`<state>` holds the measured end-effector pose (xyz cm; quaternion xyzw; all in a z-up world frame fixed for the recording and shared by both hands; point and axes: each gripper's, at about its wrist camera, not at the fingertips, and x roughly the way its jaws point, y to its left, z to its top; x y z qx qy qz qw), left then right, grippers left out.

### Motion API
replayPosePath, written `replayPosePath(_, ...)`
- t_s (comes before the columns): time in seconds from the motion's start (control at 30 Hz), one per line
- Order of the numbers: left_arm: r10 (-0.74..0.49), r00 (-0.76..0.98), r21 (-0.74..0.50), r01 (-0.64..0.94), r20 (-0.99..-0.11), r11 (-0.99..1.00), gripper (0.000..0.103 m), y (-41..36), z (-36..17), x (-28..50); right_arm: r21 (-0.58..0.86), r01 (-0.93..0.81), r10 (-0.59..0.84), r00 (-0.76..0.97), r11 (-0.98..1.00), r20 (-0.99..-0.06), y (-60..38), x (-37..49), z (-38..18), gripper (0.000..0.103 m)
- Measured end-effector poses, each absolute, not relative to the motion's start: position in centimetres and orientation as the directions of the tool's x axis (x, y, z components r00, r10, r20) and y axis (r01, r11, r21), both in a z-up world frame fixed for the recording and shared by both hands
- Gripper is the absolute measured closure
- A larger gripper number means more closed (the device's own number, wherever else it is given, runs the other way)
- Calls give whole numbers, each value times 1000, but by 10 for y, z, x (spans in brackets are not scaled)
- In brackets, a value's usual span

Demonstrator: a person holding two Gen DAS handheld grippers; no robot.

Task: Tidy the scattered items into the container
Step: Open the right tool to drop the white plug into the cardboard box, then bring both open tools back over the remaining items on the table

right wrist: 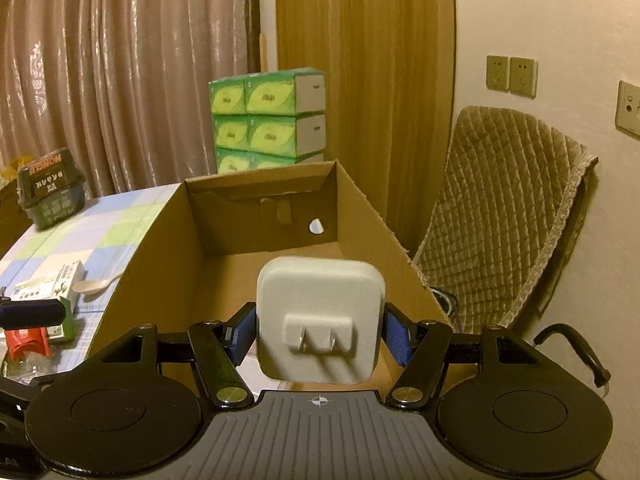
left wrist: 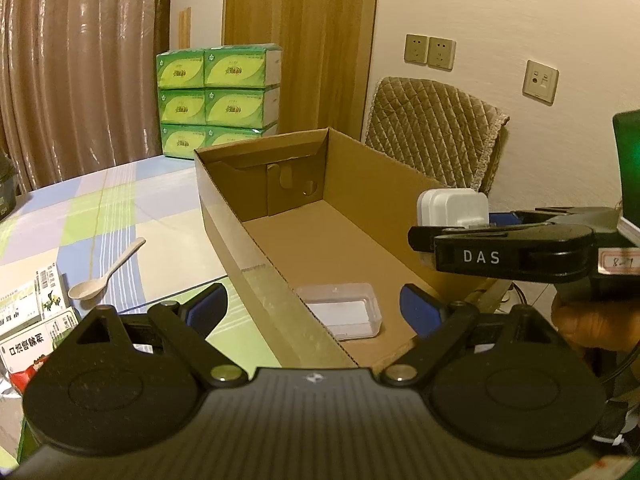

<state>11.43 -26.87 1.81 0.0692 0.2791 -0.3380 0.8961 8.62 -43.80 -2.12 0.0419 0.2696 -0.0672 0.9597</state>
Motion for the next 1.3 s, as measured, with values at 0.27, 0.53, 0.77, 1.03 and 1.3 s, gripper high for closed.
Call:
replayPosePath(0.27, -558, 623, -75, 627, -548, 775, 12, -260, 17, 111, 45, 154, -110, 855, 987, -507, -436, 83, -18, 35)
replayPosePath(0.53, -535, 641, -97, 587, -551, 804, 12, -237, 18, 105, 61, 168, -118, 864, 984, -490, -435, 60, -16, 34)
replayPosePath(0.77, -506, 656, -119, 541, -560, 833, 12, -210, 17, 96, 61, 147, -100, 871, 987, -481, -420, 44, -12, 32)
replayPosePath(1.03, -434, 690, -116, 457, -580, 882, 12, -167, 15, 81, 73, 100, -55, 885, 992, -462, -394, 27, -2, 31)
replayPosePath(1.3, -340, 725, -104, 350, -600, 931, 12, -109, 13, 67, 80, 28, 10, 895, 996, -445, -356, 14, 7, 29)
